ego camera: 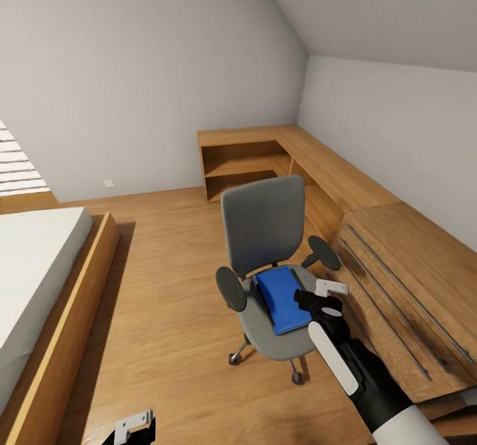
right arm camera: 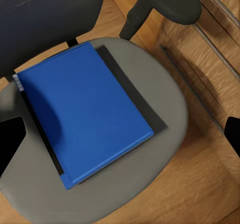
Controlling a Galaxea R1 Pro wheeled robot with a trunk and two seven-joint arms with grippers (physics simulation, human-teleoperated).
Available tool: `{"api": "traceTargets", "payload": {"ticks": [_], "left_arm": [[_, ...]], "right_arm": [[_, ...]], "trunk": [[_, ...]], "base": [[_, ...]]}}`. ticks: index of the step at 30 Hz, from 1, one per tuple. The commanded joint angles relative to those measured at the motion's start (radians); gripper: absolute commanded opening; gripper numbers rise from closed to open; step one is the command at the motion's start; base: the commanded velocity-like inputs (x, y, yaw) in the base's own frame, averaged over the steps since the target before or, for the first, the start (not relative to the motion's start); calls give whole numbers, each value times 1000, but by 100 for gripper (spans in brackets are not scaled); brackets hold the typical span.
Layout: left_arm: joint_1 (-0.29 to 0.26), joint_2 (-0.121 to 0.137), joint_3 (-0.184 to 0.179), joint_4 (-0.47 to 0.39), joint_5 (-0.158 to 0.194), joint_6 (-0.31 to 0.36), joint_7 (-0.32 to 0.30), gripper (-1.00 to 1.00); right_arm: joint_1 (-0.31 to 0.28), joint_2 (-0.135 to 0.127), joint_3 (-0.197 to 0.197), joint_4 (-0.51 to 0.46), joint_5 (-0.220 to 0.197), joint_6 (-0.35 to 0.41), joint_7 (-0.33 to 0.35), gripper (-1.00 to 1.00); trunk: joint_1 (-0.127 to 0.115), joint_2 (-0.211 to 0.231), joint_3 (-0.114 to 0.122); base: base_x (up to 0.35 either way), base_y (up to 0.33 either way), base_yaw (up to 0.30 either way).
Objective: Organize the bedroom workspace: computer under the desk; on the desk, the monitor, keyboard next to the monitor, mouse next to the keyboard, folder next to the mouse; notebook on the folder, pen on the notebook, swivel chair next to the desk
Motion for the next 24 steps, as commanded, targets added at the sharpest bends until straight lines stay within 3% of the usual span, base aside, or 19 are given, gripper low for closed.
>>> {"api": "traceTargets", "payload": {"ticks": [1,24], "left_arm": [[-2,0,-7,-4,0,-5,7,100],[-2,1,-7,-4,0,-9,7,100]], "right_arm": [[-1,-1,3,-1,-7,3,-9,100],[-1,-1,5,-2,-7,3,-10,100]], "trunk": [[0,-1,0],[0,-1,36]], "base": [[0,0,0],[0,0,0]]}}
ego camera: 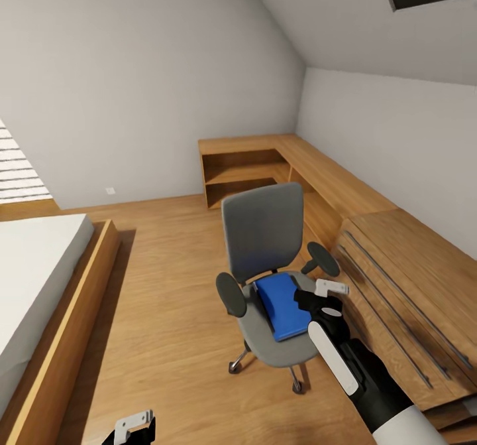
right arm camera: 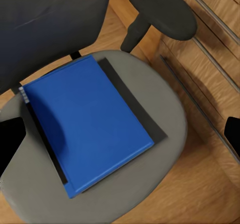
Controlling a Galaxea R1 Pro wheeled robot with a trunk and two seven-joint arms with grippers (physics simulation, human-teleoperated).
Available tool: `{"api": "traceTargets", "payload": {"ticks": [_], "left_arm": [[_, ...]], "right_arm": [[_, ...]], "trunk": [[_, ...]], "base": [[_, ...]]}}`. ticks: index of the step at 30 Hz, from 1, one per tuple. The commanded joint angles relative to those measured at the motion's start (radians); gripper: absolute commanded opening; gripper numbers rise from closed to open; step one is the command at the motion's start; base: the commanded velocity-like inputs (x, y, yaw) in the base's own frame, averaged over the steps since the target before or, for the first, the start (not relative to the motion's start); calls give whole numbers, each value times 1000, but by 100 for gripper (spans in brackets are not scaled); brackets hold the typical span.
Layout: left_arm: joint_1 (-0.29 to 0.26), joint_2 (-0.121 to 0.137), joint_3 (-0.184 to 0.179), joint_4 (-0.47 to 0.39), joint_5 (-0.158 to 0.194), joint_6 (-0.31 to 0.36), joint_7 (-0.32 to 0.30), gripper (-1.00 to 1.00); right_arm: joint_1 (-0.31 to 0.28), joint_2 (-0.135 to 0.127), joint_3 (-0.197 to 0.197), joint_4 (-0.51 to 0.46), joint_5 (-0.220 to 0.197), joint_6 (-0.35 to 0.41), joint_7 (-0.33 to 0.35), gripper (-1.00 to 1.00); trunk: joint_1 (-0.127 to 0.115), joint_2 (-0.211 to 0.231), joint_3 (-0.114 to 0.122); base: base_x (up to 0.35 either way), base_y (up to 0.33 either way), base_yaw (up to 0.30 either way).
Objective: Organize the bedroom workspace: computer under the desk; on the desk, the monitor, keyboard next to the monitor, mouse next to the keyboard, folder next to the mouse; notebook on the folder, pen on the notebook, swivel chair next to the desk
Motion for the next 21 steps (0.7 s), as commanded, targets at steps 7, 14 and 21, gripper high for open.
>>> {"api": "traceTargets", "payload": {"ticks": [7,14,21], "left_arm": [[-2,4,7,-3,0,-14,5,100],[-2,39,174,-10,0,-13,-6,100],[-2,113,289,-148,0,-9,-9,100]], "right_arm": [[-1,-2,3,-1,-7,3,-8,100],[-1,-3,2,-6,-7,3,-7,100],[-1,-3,2,-6,-7,3,-6,100]], "trunk": [[23,-43,-9],[50,-92,-27],[77,-141,-49]], "base": [[0,0,0],[0,0,0],[0,0,0]]}}
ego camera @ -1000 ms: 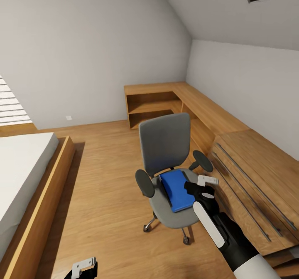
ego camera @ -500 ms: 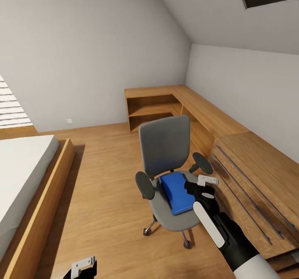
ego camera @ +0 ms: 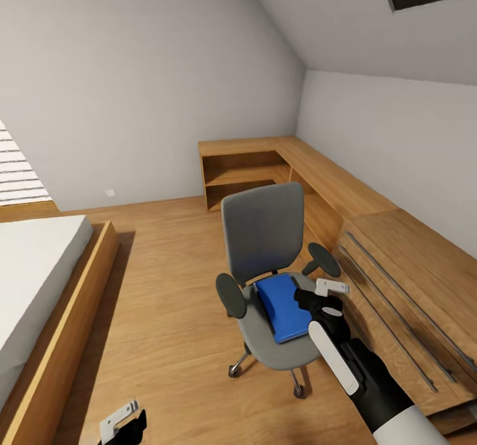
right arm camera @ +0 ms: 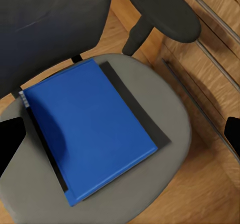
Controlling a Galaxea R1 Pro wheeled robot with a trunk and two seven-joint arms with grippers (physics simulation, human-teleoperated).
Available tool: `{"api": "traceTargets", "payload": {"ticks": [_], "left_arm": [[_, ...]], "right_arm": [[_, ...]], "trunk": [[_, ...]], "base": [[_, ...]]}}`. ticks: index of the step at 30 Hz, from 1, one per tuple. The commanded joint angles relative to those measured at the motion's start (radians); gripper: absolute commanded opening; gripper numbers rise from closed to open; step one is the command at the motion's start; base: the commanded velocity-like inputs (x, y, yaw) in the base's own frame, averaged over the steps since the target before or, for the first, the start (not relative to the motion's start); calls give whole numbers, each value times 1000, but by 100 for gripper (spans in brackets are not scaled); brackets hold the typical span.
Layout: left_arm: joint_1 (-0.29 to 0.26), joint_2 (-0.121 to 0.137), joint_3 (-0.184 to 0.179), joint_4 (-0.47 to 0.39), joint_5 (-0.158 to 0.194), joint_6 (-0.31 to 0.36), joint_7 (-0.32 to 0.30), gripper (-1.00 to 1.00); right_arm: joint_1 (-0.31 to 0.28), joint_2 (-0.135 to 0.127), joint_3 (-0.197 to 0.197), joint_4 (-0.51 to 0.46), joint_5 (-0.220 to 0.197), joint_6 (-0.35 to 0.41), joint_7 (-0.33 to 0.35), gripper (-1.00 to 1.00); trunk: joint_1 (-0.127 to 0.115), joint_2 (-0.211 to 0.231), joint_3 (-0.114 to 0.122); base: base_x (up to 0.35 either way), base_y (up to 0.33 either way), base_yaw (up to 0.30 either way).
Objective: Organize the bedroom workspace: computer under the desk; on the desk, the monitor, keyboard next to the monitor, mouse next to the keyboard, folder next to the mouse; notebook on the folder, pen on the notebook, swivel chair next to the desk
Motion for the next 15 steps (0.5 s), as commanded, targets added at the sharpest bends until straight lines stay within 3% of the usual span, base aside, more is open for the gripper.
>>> {"api": "traceTargets", "payload": {"ticks": [1,4,5,9,11,15], "left_arm": [[-4,7,-3,-24,0,-5,7,100],[-18,25,4,-74,-1,-3,9,100],[-107,46,53,-142,-55,4,69,100],[-128,46,132,-189,-72,16,125,100],[-133,47,156,-247,-110,22,142,100],[-135,57,166,-341,-188,18,173,100]], "right_arm": [[-1,-1,3,-1,-7,4,-9,100],[-1,-2,2,-1,-7,4,-9,100],[-1,-5,-1,7,-8,2,-3,100],[-1,-6,-1,17,-10,-5,1,100],[-1,-7,-1,32,-11,-18,5,100],[-1,-7,-1,43,-15,-35,8,100]], "trunk": [[4,-8,-4],[16,-29,-14],[19,-36,-17],[35,-64,-29],[42,-78,-36],[58,-106,-48]], "base": [[0,0,0],[0,0,0],[0,0,0],[0,0,0],[0,0,0],[0,0,0]]}}
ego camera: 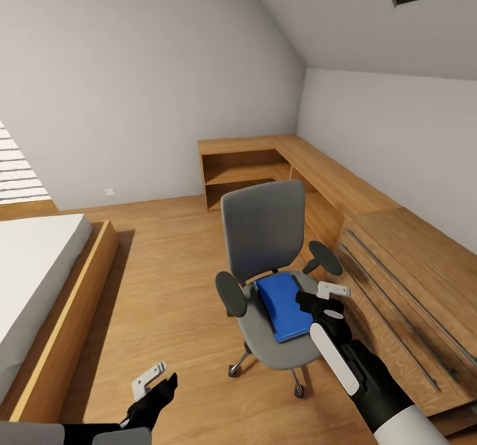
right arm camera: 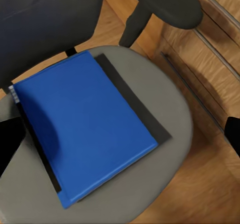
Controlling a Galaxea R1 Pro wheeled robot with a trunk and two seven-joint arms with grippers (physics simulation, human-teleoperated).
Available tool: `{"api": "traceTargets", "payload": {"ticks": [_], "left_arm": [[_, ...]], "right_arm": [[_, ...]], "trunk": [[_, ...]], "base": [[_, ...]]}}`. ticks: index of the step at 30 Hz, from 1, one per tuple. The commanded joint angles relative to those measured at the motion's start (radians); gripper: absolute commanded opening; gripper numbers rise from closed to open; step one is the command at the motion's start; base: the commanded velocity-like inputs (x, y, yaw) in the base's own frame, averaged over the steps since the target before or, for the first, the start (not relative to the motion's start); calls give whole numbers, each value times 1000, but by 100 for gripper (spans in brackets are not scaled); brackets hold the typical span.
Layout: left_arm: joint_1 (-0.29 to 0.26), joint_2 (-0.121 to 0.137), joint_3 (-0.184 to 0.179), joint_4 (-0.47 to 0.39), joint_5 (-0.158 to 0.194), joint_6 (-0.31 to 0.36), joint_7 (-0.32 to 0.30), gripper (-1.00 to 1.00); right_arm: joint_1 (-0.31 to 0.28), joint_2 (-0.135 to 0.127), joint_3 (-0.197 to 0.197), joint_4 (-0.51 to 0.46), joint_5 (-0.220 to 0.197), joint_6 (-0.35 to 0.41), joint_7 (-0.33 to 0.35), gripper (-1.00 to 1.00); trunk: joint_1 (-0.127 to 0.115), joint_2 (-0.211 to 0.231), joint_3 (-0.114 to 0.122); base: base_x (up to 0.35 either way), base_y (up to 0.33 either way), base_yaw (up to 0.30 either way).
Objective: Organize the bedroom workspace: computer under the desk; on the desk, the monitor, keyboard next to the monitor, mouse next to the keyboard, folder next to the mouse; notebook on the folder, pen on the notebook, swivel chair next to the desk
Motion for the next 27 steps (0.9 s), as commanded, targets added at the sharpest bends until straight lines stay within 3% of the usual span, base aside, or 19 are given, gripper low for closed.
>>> {"api": "traceTargets", "payload": {"ticks": [1,3,4,5,6,7,8,9,11,12,16,19,21,25,27], "left_arm": [[-2,4,-4,-25,-20,-6,19,100],[-3,18,-3,-91,-89,-8,90,100],[-3,29,-1,-128,-143,-8,154,100],[-3,35,0,-143,-173,-9,189,100],[-3,47,2,-170,-234,-9,258,100],[-3,52,4,-182,-264,-9,290,100],[-3,65,13,-215,-342,-10,370,100],[-3,68,19,-225,-362,-10,390,100],[-3,73,34,-244,-391,-10,418,100],[-3,77,47,-259,-411,-10,437,100],[-3,88,64,-277,-434,-9,457,100],[-3,97,69,-282,-441,-8,463,100],[-3,107,71,-279,-444,-5,465,100],[-3,110,69,-277,-446,-4,464,100],[-3,110,67,-277,-453,-5,463,100]], "right_arm": [[-1,-1,3,0,-7,1,-7,100],[-1,-1,2,2,-9,-2,6,100],[-1,-1,-2,3,-10,-3,26,100],[-1,-1,-6,3,-11,-4,39,100],[-1,-1,-18,4,-14,-4,73,100],[-1,-1,-28,4,-17,-5,93,100],[-1,-1,-69,6,-26,-4,161,100],[-1,-1,-86,7,-29,-2,186,100],[-1,-1,-121,8,-36,1,237,100],[-1,-1,-157,9,-43,3,286,100],[-1,1,-232,12,-68,8,369,100],[-1,2,-259,9,-95,20,395,100],[-3,2,-275,-8,-151,63,407,100],[-7,1,-278,8,-166,82,407,100],[-9,0,-271,34,-142,87,407,100]], "trunk": [[4,-8,-4],[12,-22,-11],[16,-29,-14],[19,-36,-17],[23,-43,-20],[27,-50,-23],[31,-57,-26],[35,-64,-29],[42,-78,-36],[46,-85,-39],[62,-113,-51],[73,-134,-61],[81,-148,-67],[96,-176,-80],[104,-190,-86]], "base": [[0,0,0],[0,0,0],[0,0,0],[0,0,0],[0,0,0],[0,0,0],[0,0,0],[0,0,0],[0,0,0],[0,0,0],[0,0,0],[0,0,0],[0,0,0],[0,0,0],[0,0,0]]}}
